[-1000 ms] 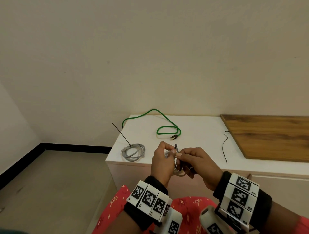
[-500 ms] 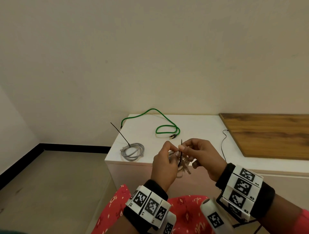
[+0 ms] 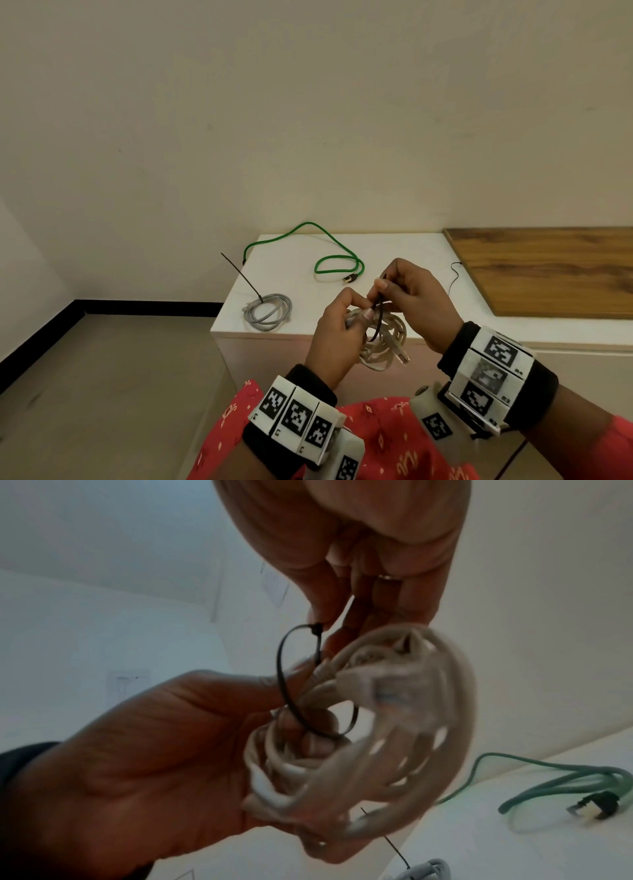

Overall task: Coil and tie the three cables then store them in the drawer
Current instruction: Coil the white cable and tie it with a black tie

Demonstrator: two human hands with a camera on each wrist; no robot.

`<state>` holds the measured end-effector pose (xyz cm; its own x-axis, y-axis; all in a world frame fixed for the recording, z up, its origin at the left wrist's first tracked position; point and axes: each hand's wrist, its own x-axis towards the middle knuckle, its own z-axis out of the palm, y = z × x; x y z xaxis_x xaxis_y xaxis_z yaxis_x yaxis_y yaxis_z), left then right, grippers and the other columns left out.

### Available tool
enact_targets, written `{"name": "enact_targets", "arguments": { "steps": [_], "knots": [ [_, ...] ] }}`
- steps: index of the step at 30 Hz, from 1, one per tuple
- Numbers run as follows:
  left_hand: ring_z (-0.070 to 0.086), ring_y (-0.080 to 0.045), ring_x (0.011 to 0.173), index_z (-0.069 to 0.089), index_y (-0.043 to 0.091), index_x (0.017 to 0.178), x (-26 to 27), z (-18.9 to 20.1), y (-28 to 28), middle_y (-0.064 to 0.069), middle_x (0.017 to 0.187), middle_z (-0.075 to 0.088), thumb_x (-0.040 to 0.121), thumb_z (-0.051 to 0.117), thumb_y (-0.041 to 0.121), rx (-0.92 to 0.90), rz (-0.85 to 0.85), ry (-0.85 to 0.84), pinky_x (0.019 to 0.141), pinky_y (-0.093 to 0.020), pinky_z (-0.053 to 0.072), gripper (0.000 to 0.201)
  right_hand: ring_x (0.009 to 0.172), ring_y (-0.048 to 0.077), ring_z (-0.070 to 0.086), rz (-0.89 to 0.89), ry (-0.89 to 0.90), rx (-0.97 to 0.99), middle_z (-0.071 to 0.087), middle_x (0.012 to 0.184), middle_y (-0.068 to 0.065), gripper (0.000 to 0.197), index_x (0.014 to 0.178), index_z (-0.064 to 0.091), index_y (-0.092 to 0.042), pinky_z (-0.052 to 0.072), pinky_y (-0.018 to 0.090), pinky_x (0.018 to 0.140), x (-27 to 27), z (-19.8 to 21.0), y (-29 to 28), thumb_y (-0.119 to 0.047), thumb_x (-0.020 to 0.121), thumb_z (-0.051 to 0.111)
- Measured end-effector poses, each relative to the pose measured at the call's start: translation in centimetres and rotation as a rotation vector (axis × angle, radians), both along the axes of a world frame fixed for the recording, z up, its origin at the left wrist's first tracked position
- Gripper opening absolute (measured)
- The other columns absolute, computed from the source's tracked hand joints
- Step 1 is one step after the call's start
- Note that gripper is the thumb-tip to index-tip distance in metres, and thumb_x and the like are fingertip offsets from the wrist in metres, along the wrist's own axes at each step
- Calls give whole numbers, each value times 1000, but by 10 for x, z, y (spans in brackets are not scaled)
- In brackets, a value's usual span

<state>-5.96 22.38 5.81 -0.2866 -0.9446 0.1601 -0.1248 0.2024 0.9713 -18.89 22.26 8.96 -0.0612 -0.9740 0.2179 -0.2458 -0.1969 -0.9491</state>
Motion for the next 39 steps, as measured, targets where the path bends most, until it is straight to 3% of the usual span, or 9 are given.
{"name": "enact_targets", "arguments": {
  "steps": [4, 10, 17, 21, 25, 28, 32, 36, 39],
  "knots": [
    [46, -4, 46, 51, 23, 76, 0, 2, -1, 5, 57, 52, 92, 48, 8, 10, -8, 21, 50, -20, 41, 22, 65, 19, 62, -28, 66, -44, 64, 67, 5, 21, 71, 47, -12, 54, 40, 73, 2, -1, 0, -4, 91, 49],
    [41, -5, 42, 51, 16, 78, 1, -5, 5, 3, 47, 46, 92, 47, 8, 79, -43, 23, 38, -15, 34, 17, 55, 11, 58, -146, -106, -113, 58, 61, 9, 26, 70, 42, -13, 52, 24, 46, -17, 13, -7, -1, 92, 44],
    [44, -6, 44, 58, 21, 88, 2, 1, -4, 8, 44, 46, 94, 44, 8, 183, -1, 160, 39, -16, 37, 20, 66, 12, 63, -8, -3, -401, 66, 61, -5, 21, 71, 46, -20, 50, 16, 63, -15, 24, -2, -8, 88, 52],
    [47, -4, 45, 56, 13, 98, 3, 0, -6, -1, 58, 47, 94, 45, 10, 214, 21, 157, 40, -16, 39, 12, 69, 19, 69, 56, -180, -283, 70, 60, -2, 22, 73, 44, -13, 57, 25, 68, -13, 26, -2, -4, 93, 44],
    [45, -1, 40, 54, 15, 96, 5, -2, -1, -4, 58, 46, 95, 43, 14, 157, -15, 97, 38, -14, 38, 11, 43, 17, 60, -3, -472, -85, 54, 42, -1, 22, 74, 40, -12, 58, 34, 52, -26, 28, -8, -8, 96, 39],
    [44, -1, 42, 57, 15, 100, 4, -4, 3, -1, 57, 44, 96, 41, 14, 88, -42, 33, 40, -14, 38, 16, 37, 13, 47, -58, -537, -70, 45, 39, -6, 22, 74, 40, -12, 54, 31, 44, -35, 28, -10, -8, 96, 40],
    [45, 0, 43, 63, 10, 100, -3, -7, 0, 10, 50, 46, 93, 45, 10, -7, 31, -49, 49, -17, 39, 19, 35, 11, 41, 73, -282, -270, 43, 38, -2, 26, 71, 40, -12, 52, 30, 41, -12, 37, 5, 1, 92, 44],
    [45, 4, 41, 48, 29, 61, -4, 0, -4, 12, 43, 51, 89, 44, 1, -147, 106, -129, 46, -11, 31, 40, 41, 5, 49, 203, 85, -517, 50, 49, -4, 24, 69, 43, -23, 43, 17, 46, 18, 38, 31, -5, 82, 53],
    [46, 4, 44, 39, 32, 54, -2, 4, -3, 22, 42, 53, 87, 44, -4, -235, 113, -164, 46, -8, 29, 49, 44, 9, 51, 229, 132, -548, 55, 53, 5, 19, 69, 43, -25, 41, 13, 48, 24, 43, 40, -15, 81, 54]
  ]
}}
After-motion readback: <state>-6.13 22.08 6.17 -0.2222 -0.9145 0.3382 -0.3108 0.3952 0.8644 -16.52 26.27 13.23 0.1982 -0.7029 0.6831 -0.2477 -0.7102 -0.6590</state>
